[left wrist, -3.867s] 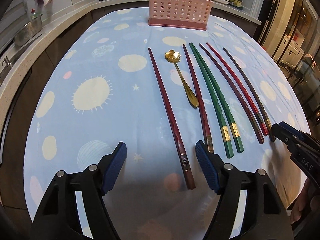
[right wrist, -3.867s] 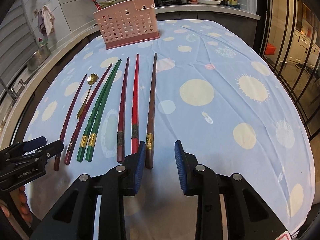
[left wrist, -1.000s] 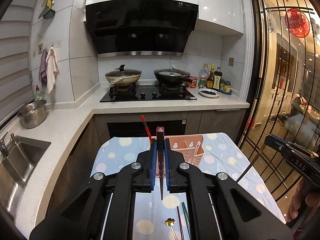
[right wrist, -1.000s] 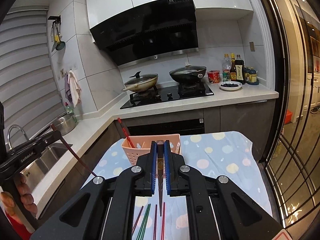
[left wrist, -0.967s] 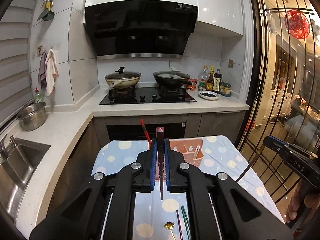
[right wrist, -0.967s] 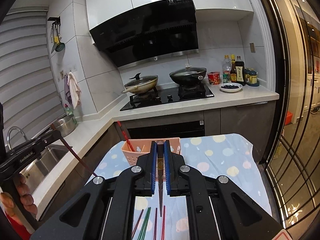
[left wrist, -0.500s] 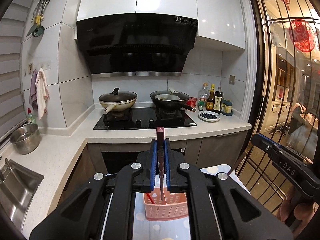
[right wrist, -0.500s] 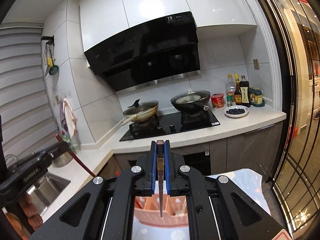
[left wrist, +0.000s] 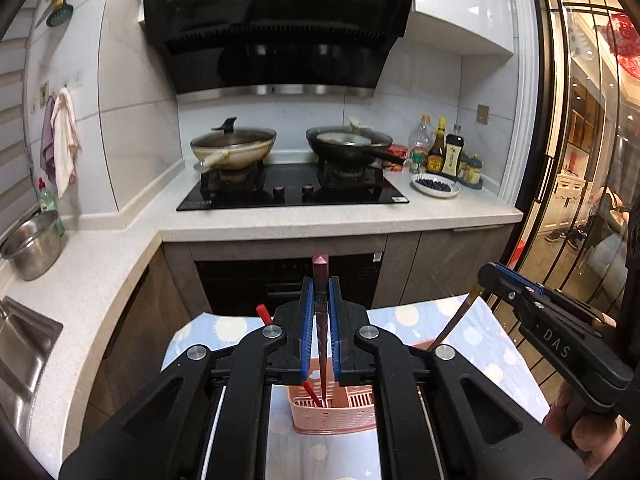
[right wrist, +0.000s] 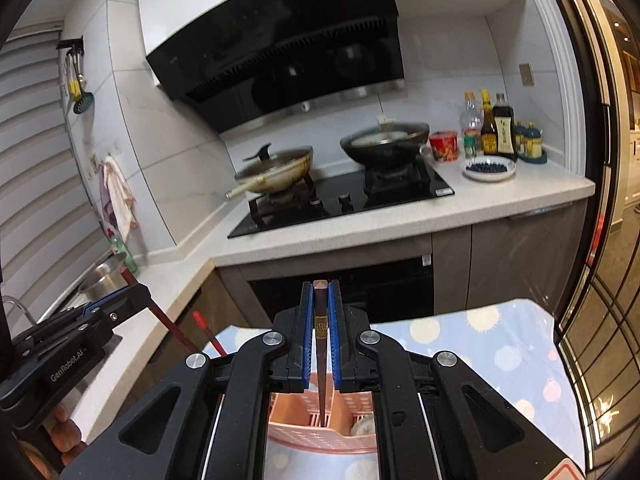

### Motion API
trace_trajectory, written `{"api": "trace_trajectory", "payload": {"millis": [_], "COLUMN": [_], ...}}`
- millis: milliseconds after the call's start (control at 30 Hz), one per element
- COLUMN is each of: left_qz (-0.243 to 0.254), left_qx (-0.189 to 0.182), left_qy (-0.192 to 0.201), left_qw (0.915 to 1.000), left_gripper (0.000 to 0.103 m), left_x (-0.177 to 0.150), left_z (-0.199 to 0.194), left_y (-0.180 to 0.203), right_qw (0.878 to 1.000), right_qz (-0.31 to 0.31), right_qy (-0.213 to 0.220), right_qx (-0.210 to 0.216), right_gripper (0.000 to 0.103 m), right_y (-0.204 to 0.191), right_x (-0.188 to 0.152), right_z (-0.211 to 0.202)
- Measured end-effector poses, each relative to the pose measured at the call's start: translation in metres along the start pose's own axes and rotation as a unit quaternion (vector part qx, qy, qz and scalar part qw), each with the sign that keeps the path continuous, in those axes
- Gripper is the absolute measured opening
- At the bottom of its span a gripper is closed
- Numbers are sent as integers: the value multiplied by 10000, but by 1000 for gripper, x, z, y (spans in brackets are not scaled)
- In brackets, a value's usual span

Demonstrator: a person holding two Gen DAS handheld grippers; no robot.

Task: Organize utensils
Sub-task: 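Open both tools to release the chopsticks in the holder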

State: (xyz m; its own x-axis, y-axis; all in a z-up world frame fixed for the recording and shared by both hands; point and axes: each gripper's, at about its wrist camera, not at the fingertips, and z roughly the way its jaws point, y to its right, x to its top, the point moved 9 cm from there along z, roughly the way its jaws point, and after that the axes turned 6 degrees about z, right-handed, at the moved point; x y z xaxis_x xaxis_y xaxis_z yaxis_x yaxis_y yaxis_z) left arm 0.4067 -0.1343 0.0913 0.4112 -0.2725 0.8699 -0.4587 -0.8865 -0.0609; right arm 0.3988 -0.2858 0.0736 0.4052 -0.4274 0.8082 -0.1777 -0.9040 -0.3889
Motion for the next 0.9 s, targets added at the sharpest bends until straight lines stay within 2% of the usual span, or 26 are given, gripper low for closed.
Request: {"api": "trace_trajectory", "payload": {"millis": [233,267,300,333,367,400,433,667,900], "left_qz": [-59,-61,-54,-34,-35,-51,-55,-98,-23], "left_qx": [-63,-43,2,60,149,235,313,332,383], "left_qy": [-245,-265,-272,-270,-247,-187,-106,-69,-109], "left_qw": [9997,9996,9996,9996,9996,9995,9994,9994,9992], "left_gripper": [7,8,16,24,46,62,65,65,66], "left_x": [-19,-21,-22,-23,-24,-24,-23,-32,-55], "left_z": [20,22,22,22,20,18,14,-4,-33], "left_y": [0,-1,-1,-2,-3,-5,-7,-15,-11], "right_qw": [9994,9995,9994,9995,9996,9996,9996,9994,9985], "right_qz": [-127,-145,-165,-171,-155,-139,-134,-207,-417], "right_qy": [-290,-256,-231,-193,-129,-76,-60,-49,-108], "right_qx": [-113,-132,-181,-196,-201,-216,-224,-271,-339], "right_gripper": [8,14,20,33,43,45,45,46,46], "right_y": [6,7,9,9,10,11,11,15,15], "right_x": [-28,-30,-32,-33,-33,-34,-35,-46,-77], "right_z": [23,23,22,21,18,14,12,-15,-52]}}
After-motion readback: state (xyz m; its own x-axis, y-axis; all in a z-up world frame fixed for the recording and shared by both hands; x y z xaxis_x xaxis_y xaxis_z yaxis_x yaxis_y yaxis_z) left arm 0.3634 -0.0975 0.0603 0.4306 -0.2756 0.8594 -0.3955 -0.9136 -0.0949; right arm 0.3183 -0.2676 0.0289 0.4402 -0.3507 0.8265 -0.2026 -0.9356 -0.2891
